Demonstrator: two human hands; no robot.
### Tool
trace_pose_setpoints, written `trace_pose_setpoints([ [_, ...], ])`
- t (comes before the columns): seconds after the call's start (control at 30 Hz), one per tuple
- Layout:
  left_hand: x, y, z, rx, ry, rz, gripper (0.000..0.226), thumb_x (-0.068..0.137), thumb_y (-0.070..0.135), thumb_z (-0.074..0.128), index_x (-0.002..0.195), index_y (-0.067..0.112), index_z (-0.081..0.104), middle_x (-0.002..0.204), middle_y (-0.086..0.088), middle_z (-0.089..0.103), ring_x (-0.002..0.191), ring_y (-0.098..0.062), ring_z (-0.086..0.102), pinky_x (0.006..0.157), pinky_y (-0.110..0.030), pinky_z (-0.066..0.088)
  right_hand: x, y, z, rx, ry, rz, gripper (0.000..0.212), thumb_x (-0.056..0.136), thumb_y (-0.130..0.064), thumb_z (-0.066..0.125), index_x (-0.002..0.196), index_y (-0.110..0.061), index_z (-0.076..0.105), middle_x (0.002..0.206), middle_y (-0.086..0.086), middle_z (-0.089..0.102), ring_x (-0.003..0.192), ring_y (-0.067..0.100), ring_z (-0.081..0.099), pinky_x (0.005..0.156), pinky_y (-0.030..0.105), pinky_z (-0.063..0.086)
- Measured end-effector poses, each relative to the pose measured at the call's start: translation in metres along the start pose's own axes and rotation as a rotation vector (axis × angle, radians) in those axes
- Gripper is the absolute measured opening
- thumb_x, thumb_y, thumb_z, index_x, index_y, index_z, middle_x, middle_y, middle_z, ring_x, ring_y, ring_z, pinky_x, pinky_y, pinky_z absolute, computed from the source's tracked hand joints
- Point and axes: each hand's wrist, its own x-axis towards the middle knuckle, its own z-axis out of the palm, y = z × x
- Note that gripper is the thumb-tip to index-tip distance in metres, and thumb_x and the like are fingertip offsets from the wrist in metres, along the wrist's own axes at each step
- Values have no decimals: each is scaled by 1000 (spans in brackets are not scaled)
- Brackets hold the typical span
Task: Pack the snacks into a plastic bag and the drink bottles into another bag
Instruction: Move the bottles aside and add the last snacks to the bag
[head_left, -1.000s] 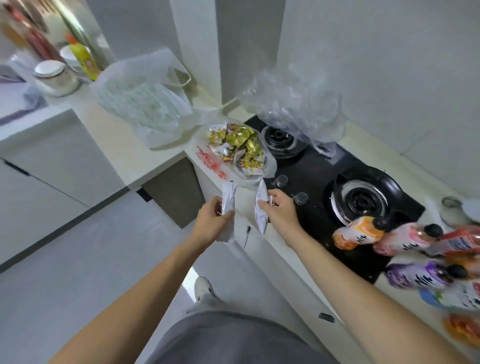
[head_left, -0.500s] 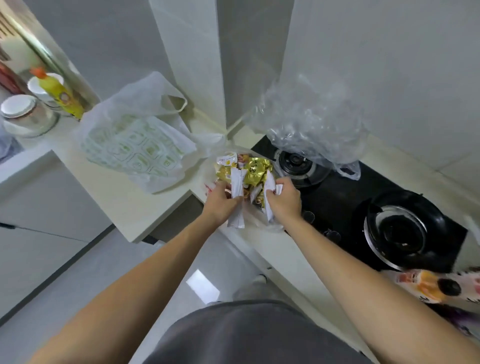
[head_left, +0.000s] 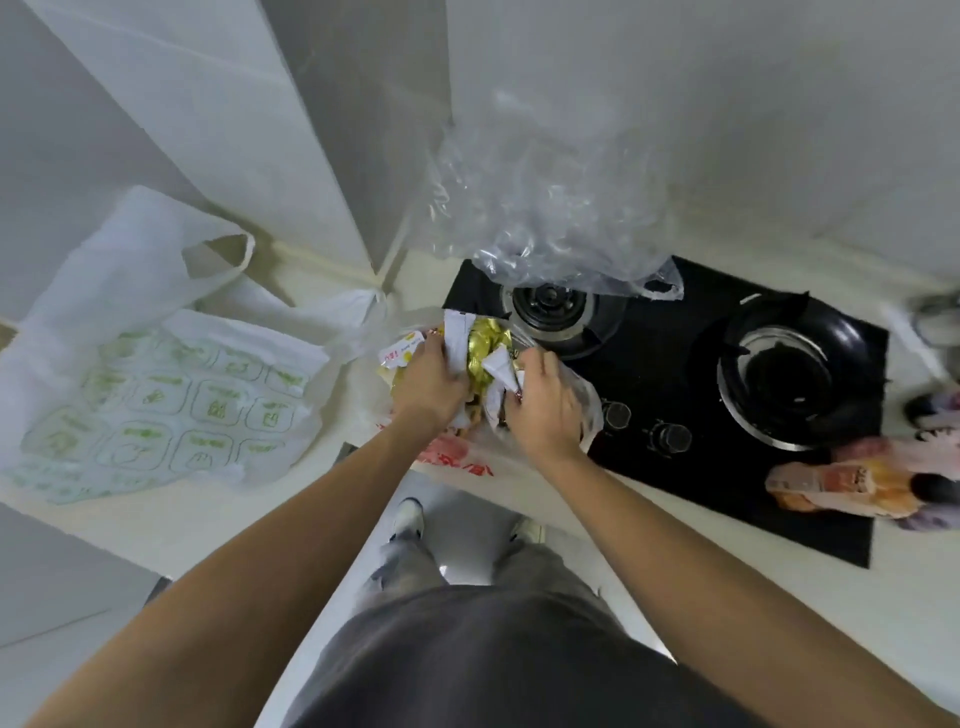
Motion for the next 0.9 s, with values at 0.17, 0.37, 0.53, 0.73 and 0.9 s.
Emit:
trace_pose_setpoints([
  [0.17,4,-20,-8,172,-43,171,60,91,27,64,142,7,40,141,-14,43,125,-36,48,95,-47,47,-15,-5,10,72,8,133,45,85,-16,74,124,-13,51,129,10,53,122,33,53,90,41,50],
  [0.37,5,-31,-23,177,-70,223,67,84,30,67,143,10,42,137,-12,43,128,-33,42,100,-48,44,-32,-7,15,161,74,220,51,86,-15,70,133,-12,52,139,9,53,131,31,46,106,45,43],
  [0.53,6,-37,-35,171,-79,261,60,89,26,60,146,15,43,136,-10,47,128,-32,44,99,-49,46,-44,-1,12,152,65,255,47,89,-17,70,133,-16,52,140,3,49,136,28,42,89,43,54],
  [0.73,-1,-52,-55,331,-11,276,46,91,25,58,134,11,53,126,-13,49,121,-34,45,92,-46,45,-50,13,7,8,92,238,41,85,-26,76,123,-16,63,126,6,52,120,29,49,89,49,54],
  [0.9,-13,-83,-64,437,71,183,48,88,32,65,131,13,55,130,-16,44,122,-39,41,97,-50,45,-56,21,4,-12,176,275,43,83,-54,76,113,-24,67,124,6,47,115,31,45,89,48,50],
])
